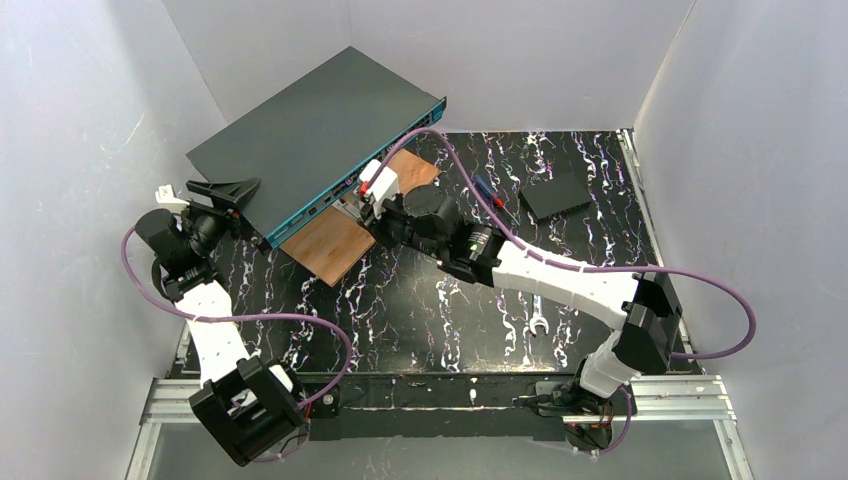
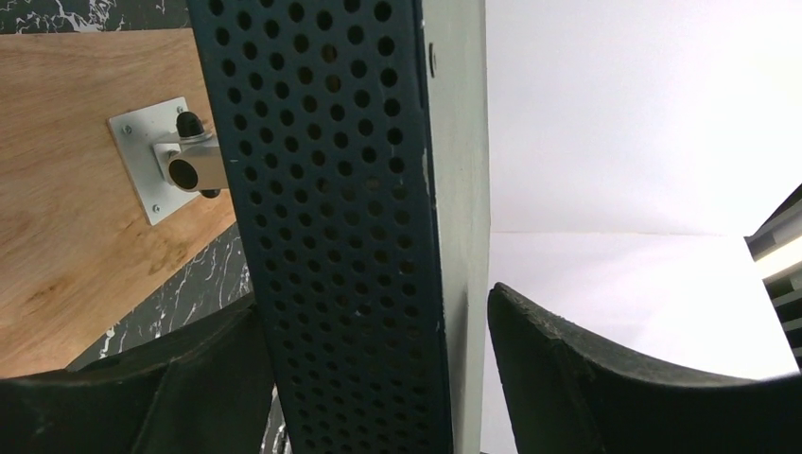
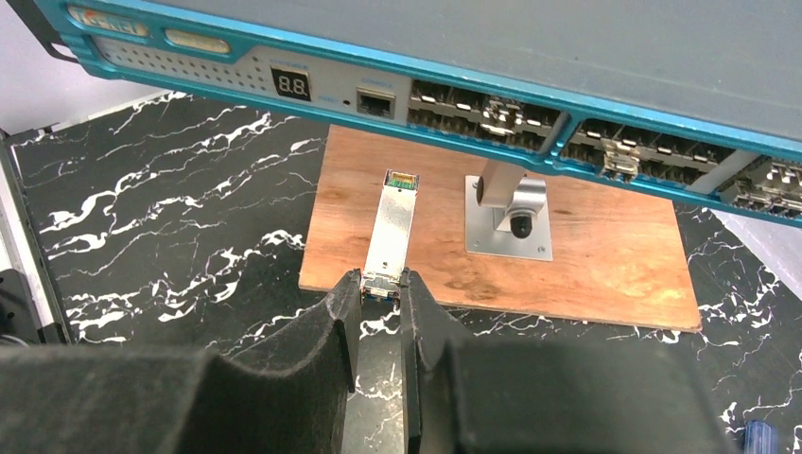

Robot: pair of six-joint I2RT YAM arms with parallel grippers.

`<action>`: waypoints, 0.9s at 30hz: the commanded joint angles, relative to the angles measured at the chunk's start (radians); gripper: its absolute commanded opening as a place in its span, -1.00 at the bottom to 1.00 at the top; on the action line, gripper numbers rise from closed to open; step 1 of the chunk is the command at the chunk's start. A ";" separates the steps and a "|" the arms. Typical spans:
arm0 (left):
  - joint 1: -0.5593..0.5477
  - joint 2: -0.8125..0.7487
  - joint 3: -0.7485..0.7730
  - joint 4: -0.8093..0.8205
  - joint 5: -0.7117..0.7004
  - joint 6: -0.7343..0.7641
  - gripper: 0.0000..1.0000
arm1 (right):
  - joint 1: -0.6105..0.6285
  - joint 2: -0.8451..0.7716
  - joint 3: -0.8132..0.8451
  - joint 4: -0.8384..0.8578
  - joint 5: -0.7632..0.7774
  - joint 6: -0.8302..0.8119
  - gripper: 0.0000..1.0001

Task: Insert the plug into the switch port
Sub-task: Insert the connector into the switch port.

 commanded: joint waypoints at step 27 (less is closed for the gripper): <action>-0.002 0.045 0.012 0.009 0.128 -0.044 -0.74 | 0.070 0.095 0.175 0.005 0.216 0.029 -0.97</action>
